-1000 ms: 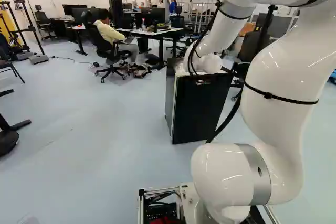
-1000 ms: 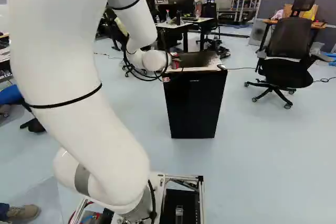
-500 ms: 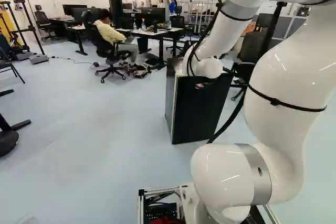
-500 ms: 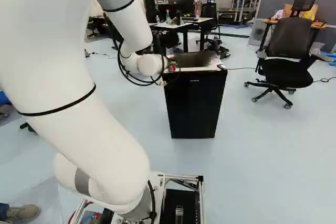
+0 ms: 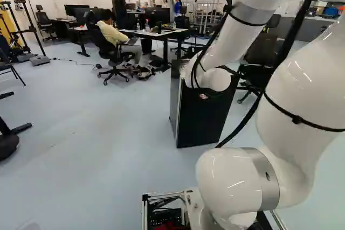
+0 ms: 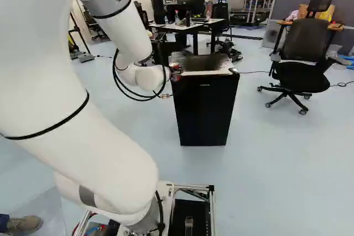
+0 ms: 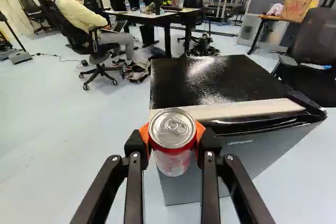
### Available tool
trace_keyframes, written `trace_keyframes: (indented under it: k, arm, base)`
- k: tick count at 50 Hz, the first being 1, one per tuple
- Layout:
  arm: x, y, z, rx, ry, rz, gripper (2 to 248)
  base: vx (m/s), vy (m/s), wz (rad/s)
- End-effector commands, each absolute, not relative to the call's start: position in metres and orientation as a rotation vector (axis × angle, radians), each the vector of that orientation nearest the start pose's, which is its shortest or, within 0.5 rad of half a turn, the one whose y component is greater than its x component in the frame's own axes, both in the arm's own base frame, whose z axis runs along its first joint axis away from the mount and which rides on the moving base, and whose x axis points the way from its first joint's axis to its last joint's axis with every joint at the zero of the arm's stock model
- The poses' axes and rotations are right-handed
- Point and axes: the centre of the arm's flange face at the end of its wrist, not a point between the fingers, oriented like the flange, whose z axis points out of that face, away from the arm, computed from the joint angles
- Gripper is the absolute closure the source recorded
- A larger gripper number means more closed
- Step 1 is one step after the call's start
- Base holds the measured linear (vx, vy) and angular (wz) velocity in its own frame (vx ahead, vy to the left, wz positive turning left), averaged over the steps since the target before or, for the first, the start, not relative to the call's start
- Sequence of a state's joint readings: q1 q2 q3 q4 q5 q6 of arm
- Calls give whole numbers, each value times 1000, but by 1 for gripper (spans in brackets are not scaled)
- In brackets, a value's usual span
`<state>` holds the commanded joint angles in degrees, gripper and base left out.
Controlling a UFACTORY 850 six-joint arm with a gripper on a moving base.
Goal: Grab a drink from the fridge
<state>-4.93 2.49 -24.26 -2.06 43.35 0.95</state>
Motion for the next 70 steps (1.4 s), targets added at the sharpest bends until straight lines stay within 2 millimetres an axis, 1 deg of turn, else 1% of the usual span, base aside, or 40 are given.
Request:
trace_keyframes:
  k: [19,38,54,70]
  arm:
    - [340,-15,393,-2581,44,-1824,150]
    - [302,-6,379,-2568,20,-1824,150]
    - [281,-2,370,-2561,7,-1824,150]
    - [271,0,366,-2558,1,-1824,150]
  base:
    - [0,0,0]
    - [0,0,0]
    - [0,0,0]
    - [0,0,0]
